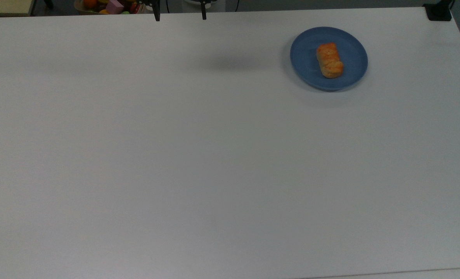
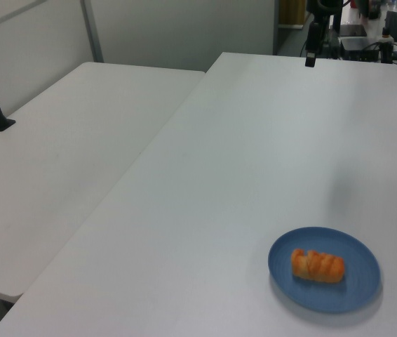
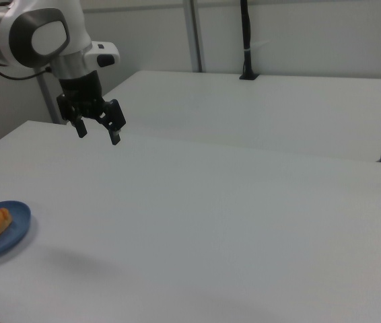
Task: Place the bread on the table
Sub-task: 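Move the gripper over the orange bread roll on the blue plate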
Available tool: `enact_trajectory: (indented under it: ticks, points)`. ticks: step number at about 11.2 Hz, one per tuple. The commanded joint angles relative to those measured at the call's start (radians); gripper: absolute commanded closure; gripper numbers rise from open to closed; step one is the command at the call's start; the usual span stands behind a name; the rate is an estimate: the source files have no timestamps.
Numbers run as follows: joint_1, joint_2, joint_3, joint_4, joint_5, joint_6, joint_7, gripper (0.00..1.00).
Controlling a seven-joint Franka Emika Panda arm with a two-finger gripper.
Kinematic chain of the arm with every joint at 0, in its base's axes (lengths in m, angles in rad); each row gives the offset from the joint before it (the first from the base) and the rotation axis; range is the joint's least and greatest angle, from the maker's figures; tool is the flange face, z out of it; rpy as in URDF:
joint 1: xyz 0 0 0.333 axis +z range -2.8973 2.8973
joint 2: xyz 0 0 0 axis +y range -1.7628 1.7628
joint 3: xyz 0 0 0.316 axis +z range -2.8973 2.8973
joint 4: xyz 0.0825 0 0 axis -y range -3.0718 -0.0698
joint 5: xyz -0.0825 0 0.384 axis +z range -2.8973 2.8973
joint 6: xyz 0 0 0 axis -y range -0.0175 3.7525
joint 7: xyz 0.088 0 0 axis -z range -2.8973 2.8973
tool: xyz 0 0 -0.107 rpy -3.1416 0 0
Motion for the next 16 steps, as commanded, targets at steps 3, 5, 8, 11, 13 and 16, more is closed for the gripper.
enact_trajectory:
  ticks: [3, 5, 8, 11, 13, 16]
  points:
    - [0.018, 0.005, -0.018, 0.012, 0.016, -0.031, -0.014, 0.00]
    - [0.018, 0.005, -0.018, 0.011, 0.016, -0.030, -0.015, 0.00]
    - [0.020, 0.005, -0.015, 0.006, 0.016, -0.033, -0.029, 0.00]
    - [0.058, 0.005, -0.007, -0.037, 0.002, -0.031, -0.035, 0.00]
    - [0.108, 0.007, -0.004, -0.038, 0.013, -0.048, -0.017, 0.00]
    - [0.152, 0.004, 0.086, -0.027, 0.019, -0.099, 0.094, 0.00]
